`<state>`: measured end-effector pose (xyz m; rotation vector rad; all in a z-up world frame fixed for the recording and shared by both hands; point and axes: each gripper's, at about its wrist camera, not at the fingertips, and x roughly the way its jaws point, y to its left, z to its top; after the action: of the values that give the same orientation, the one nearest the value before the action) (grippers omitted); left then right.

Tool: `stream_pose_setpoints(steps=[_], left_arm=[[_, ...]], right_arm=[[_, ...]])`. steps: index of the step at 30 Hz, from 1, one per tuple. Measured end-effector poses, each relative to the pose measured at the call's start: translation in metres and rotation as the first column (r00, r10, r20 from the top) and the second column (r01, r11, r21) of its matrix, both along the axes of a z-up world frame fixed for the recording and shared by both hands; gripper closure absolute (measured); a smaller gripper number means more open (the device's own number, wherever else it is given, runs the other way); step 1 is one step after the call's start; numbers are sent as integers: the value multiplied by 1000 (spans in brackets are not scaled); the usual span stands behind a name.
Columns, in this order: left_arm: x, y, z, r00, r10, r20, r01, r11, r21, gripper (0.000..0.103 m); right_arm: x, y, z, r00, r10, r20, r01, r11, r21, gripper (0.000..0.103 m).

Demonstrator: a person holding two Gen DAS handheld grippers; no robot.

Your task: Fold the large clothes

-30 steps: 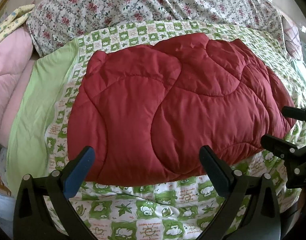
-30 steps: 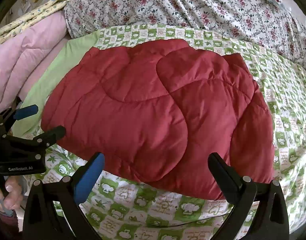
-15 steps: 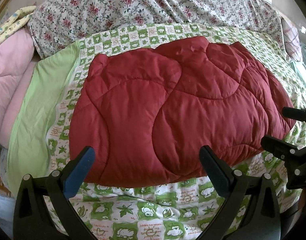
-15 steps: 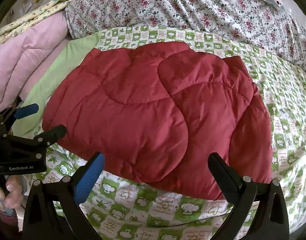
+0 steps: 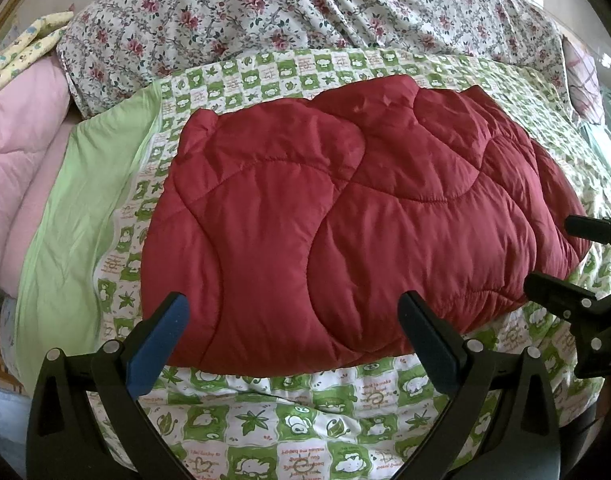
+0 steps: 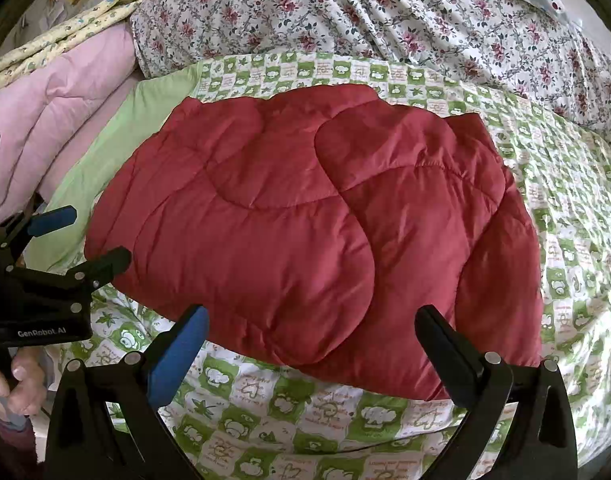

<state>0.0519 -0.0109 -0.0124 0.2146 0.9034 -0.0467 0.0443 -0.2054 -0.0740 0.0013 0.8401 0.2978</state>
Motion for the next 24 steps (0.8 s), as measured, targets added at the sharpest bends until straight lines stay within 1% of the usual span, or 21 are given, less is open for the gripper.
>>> stream_pose_setpoints(steps=[24], left_arm=[[0, 0, 3, 1000, 4, 4, -4, 1000, -3, 0]], right_arm=[[0, -1, 3, 1000, -3, 4, 3, 1000, -3, 0]])
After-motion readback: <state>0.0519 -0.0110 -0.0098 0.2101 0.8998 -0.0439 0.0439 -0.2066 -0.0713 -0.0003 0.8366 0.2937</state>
